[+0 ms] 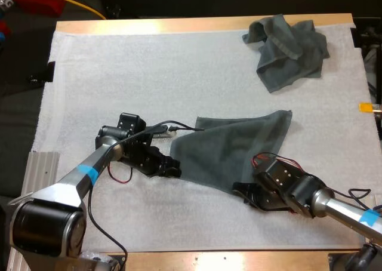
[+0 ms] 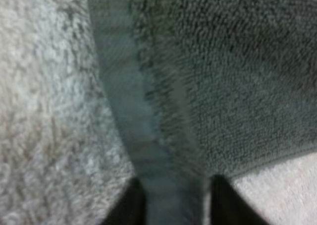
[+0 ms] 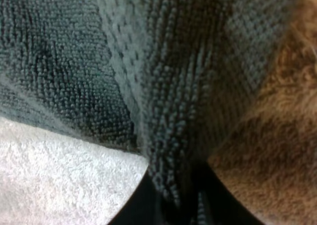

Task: Pick towel from pile, fold and stack

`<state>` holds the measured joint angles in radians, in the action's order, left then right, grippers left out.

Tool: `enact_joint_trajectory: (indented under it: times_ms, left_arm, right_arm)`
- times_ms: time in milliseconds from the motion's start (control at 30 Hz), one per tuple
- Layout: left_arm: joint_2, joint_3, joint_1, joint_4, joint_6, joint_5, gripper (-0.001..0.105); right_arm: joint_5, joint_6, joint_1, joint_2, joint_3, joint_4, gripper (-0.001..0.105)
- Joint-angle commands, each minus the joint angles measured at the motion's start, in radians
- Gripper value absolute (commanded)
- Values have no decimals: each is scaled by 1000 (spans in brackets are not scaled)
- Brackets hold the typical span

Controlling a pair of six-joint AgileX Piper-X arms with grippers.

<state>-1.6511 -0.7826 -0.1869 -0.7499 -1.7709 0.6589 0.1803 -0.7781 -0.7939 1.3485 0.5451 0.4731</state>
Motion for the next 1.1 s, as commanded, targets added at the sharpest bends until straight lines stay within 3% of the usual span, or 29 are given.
enact_joint_trajectory:
  times_ms: [0,67,267,467,833,1067]
  left_arm:
    - [-2,4,-8,-11,-1,10,10]
    - [-2,4,-8,-14,-1,7,0]
    - [45,-16,-8,-71,24,6,0]
    - [195,-73,-8,-179,81,-11,0]
    - [413,-198,-8,-365,140,-110,0]
    - [494,-251,-8,-469,138,-222,0]
  right_arm:
    - [-2,-11,-2,-8,-1,11,1]
    - [-2,-11,-2,-8,-1,3,1]
    - [4,-80,-2,-26,6,-11,1]
    - [-40,-145,0,-92,73,3,1]
    - [-167,-404,0,-117,407,349,1]
    - [-180,-486,0,-117,559,506,1]
